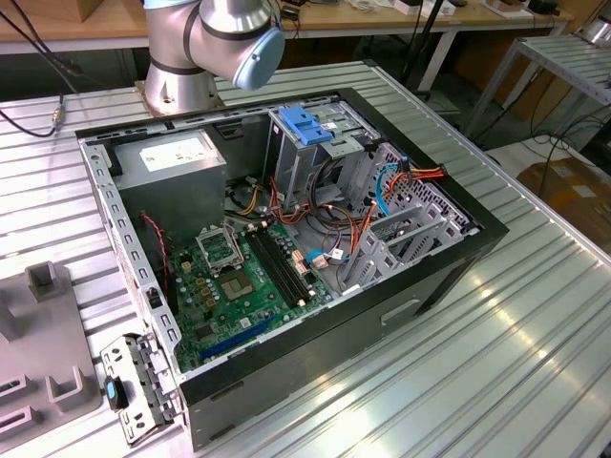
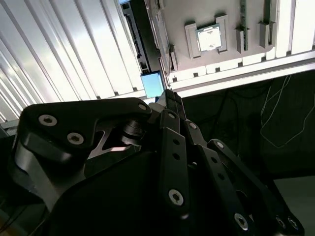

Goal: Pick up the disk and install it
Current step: 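Pick up the disk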

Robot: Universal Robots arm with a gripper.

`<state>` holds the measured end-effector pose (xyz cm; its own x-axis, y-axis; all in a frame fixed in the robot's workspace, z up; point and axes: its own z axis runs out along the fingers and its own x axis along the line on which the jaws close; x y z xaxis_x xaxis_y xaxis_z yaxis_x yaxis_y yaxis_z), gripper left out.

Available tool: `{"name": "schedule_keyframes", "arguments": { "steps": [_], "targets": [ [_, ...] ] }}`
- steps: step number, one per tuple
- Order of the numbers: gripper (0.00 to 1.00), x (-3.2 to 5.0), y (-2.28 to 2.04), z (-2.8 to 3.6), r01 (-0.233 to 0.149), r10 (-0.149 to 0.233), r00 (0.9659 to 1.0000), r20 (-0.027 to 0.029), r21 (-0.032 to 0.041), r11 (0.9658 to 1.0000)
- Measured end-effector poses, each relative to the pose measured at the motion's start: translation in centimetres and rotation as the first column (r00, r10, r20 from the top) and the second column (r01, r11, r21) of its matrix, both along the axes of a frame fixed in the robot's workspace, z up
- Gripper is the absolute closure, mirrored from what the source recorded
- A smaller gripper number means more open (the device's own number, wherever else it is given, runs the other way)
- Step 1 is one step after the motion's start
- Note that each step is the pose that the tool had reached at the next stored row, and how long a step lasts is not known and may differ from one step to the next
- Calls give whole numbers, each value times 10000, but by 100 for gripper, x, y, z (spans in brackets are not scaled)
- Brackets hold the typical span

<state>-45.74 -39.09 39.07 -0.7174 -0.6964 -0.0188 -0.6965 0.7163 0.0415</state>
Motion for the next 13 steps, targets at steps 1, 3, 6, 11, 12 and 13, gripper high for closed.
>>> {"name": "schedule_keyframes", "arguments": {
  "steps": [1, 3, 6, 11, 12, 13],
  "targets": [
    [89, 4, 9, -1, -42, 42, 10000, 0, -2, 10000],
    [89, 12, 34, -6, -245, 245, 9997, 1, -6, 9997],
    [89, 18, 39, -9, -653, 653, 9979, 2, -7, 9979],
    [89, 21, 39, -13, -1269, 1269, 9919, 2, -7, 9919],
    [89, 21, 39, -14, -1397, 1397, 9902, 2, -8, 9902],
    [89, 21, 39, -14, -1482, 1482, 9890, 2, -8, 9890]
  ]
}}
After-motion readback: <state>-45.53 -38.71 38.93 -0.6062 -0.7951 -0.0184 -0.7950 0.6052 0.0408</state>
